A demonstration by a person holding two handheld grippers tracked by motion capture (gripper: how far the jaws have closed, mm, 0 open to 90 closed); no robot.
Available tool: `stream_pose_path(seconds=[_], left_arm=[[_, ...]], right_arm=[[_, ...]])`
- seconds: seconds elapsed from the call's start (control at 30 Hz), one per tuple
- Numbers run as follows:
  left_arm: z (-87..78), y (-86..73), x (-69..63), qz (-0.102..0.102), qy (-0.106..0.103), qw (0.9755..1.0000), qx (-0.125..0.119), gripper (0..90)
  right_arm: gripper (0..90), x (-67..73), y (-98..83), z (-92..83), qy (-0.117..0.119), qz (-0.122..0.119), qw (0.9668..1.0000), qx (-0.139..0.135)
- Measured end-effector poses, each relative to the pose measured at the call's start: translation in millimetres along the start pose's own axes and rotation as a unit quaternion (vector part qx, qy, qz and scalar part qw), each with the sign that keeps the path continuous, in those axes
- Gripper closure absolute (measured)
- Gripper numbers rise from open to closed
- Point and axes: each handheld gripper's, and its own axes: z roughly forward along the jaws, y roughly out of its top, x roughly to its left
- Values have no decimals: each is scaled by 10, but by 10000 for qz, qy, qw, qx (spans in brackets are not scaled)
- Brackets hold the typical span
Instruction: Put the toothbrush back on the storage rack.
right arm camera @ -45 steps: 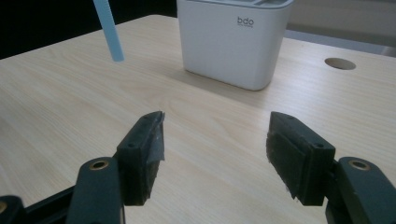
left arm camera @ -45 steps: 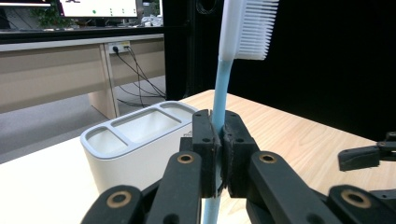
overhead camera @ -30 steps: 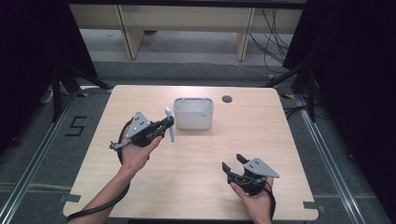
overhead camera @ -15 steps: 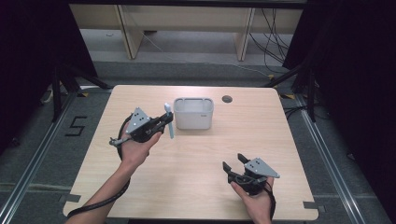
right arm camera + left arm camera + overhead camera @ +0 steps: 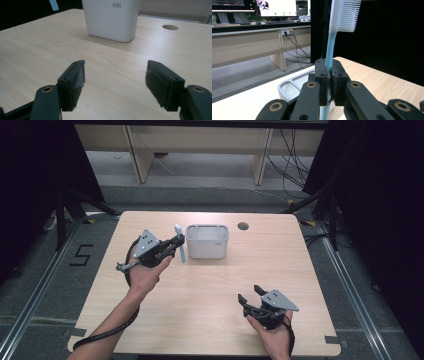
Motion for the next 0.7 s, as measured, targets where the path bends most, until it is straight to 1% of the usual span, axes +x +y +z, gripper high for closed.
stream_pose_path(seconds=[0.03,0.07,0.23,0.3,0.37,0.4,0.5,0.53,0.6,0.67,0.7], left_arm=[[4,7,2,-6,5,10000,-7,850],[8,14,4,-3,11,10000,-7,850],[24,37,9,11,20,10000,-22,850],[31,44,9,6,13,10000,-42,850],[35,54,9,10,15,10000,-47,851],[38,59,9,12,16,10000,-58,850],[46,75,8,14,11,10000,-84,851],[50,81,7,12,15,10000,-89,850],[61,93,10,8,20,9999,-109,850],[68,105,16,9,26,9999,-110,850],[75,110,21,10,26,9999,-132,850]], right_arm=[[330,-1,0,-1,-4,-1,10000,1],[329,2,3,-15,-18,23,10000,78],[329,2,2,-16,-38,21,9999,96],[329,-7,-3,-1,-22,-26,10000,27],[328,-6,-3,-1,-21,-37,10000,24],[328,1,-2,3,41,1,10000,24],[327,1,0,-1,30,-6,10000,57],[326,2,2,-7,-17,-15,10000,90],[325,-4,0,-3,-29,-47,10000,71],[324,-2,1,-2,17,-17,10000,43],[324,1,-1,-9,-58,-43,10000,47]])
